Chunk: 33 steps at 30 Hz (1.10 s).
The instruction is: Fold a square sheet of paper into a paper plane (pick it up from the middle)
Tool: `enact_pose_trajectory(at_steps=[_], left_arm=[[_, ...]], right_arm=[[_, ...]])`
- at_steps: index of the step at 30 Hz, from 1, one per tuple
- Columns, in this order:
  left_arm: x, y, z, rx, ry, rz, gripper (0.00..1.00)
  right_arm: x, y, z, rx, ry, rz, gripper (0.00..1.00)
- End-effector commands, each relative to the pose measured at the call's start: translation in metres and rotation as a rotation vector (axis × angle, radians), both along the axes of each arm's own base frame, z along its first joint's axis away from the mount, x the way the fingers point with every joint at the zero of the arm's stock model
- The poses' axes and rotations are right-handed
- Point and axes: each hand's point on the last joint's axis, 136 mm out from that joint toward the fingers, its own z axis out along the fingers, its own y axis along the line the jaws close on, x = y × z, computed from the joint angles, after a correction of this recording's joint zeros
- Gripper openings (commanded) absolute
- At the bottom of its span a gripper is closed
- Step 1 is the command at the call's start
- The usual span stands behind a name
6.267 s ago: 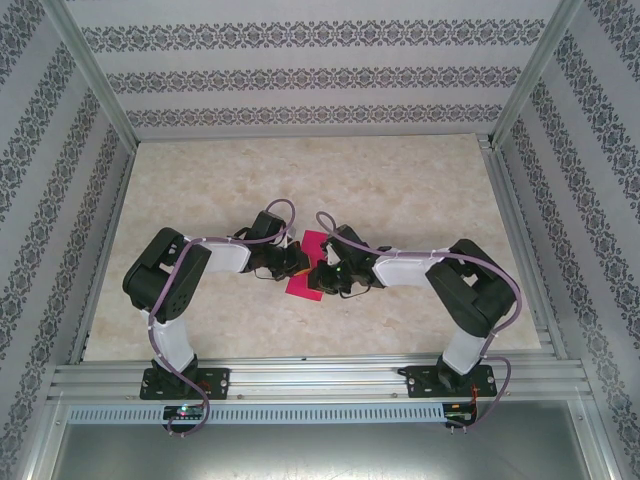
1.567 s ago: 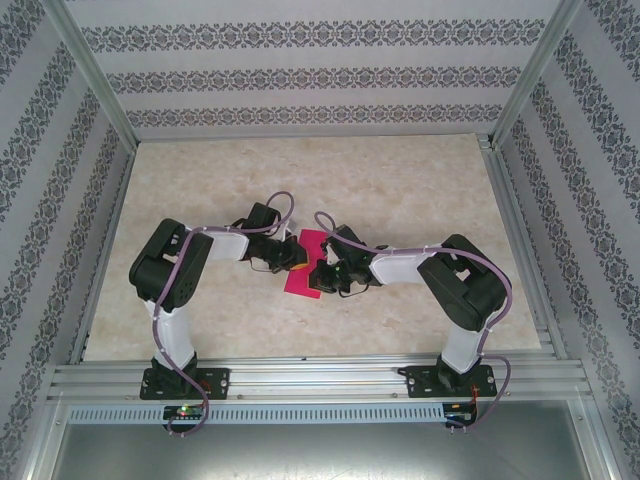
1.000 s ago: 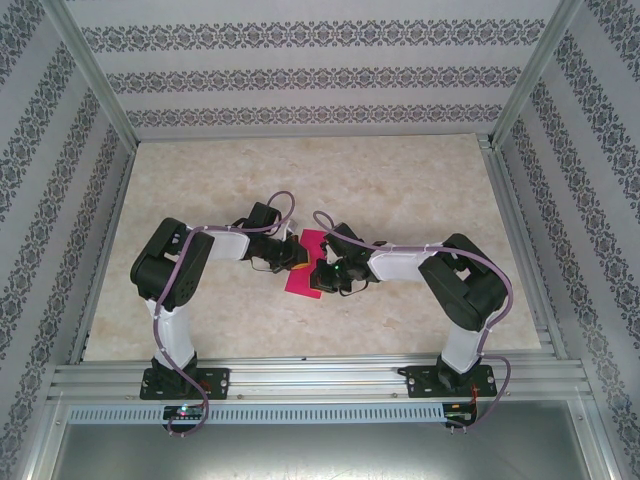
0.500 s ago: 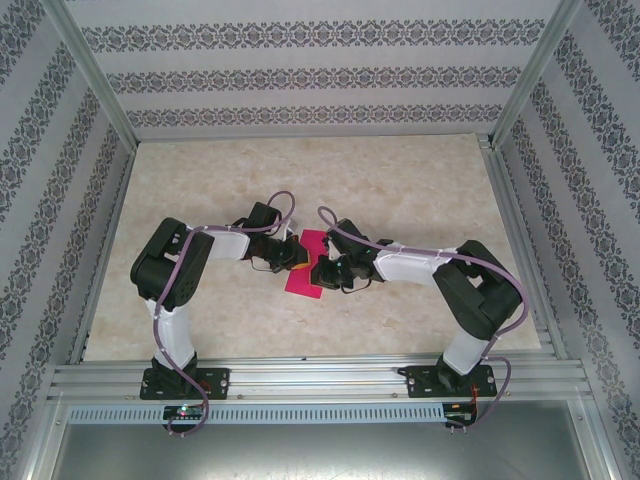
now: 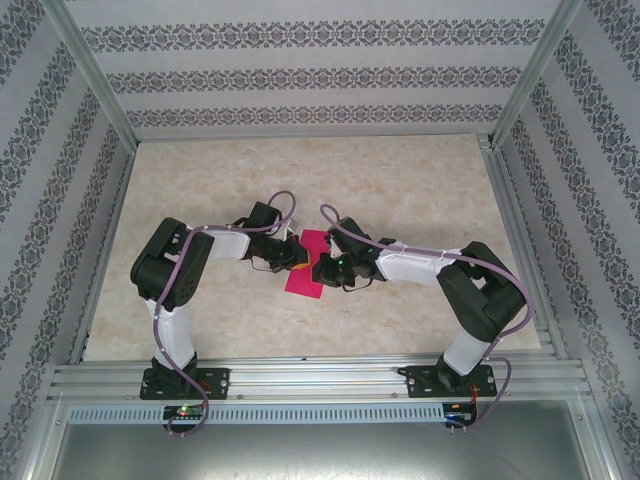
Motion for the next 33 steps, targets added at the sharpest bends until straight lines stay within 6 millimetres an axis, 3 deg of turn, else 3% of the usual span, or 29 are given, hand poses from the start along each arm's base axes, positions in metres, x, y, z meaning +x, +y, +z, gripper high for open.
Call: enact_pose_trajectory(at_steps=[1, 9, 33], left_arm=[[-0.008, 0.017, -0.031, 0.129, 0.039, 0.03, 0.04], [-0.011, 0.017, -0.039, 0.128, 0.061, 0.03, 0.04], [-0.007, 0.014, -0.031, 0.114, 0.058, 0.029, 0.05]], right_arm=[[0.009, 0.001, 0.008, 0.024, -0.025, -0.033, 0.09], [0.009, 0.004, 0.003, 0.038, -0.023, -0.039, 0.09], [0.015, 0.012, 0.002, 0.053, -0.013, -0.027, 0.08]])
